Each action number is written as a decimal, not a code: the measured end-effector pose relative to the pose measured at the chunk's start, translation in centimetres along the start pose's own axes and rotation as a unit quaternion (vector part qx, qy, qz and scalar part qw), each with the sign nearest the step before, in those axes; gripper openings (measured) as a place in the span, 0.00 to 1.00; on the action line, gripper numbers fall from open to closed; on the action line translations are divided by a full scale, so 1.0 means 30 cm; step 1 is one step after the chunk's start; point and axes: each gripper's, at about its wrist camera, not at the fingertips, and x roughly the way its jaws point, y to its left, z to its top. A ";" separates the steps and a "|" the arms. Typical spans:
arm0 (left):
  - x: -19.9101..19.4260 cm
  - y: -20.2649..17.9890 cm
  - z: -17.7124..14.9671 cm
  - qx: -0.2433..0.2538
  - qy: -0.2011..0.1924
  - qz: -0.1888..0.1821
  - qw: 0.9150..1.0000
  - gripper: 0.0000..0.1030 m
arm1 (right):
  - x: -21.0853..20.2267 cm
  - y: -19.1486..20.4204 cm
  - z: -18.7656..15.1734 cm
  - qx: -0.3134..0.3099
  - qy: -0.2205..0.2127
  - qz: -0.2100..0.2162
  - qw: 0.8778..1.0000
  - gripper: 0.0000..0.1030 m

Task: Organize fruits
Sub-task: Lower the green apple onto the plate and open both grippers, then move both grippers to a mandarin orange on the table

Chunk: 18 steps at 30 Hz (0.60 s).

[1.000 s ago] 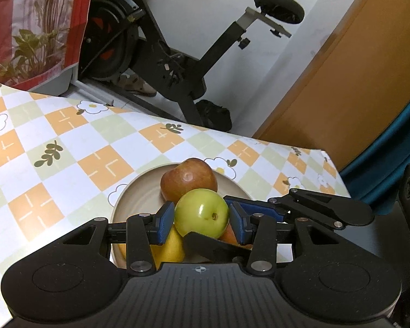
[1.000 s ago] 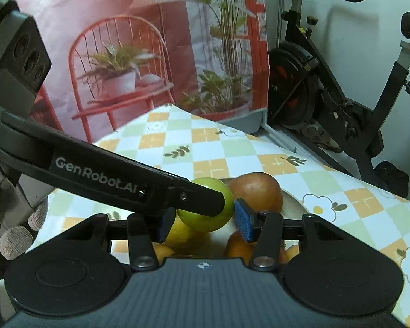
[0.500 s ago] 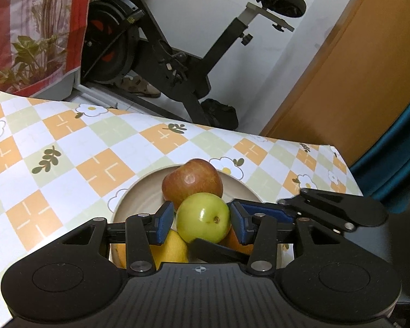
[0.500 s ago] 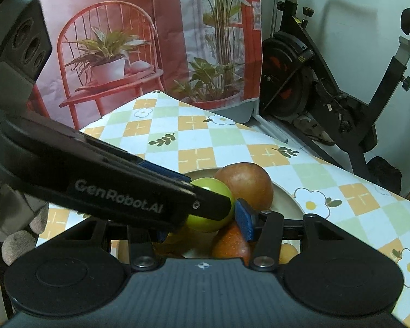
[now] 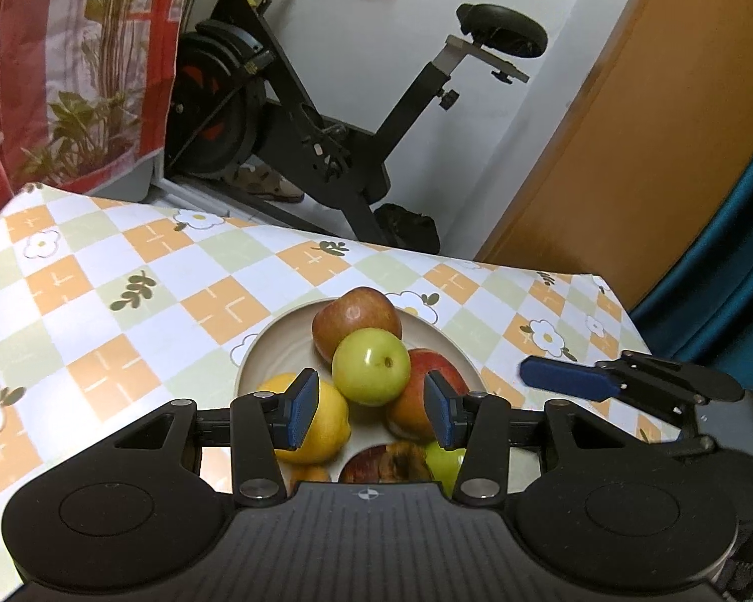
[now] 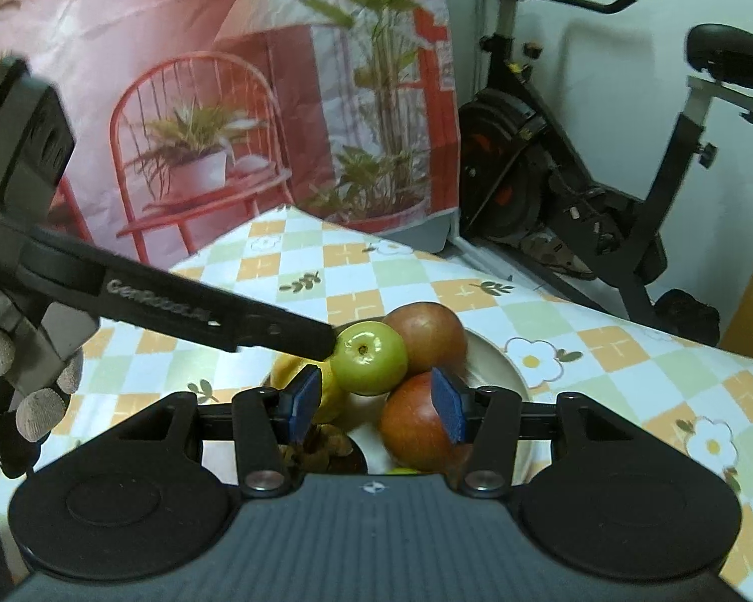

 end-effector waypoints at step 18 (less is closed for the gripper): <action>-0.134 -0.102 -0.133 0.047 0.000 -0.008 0.999 0.47 | -0.244 -0.004 -0.150 0.066 -0.037 -0.009 0.997 0.51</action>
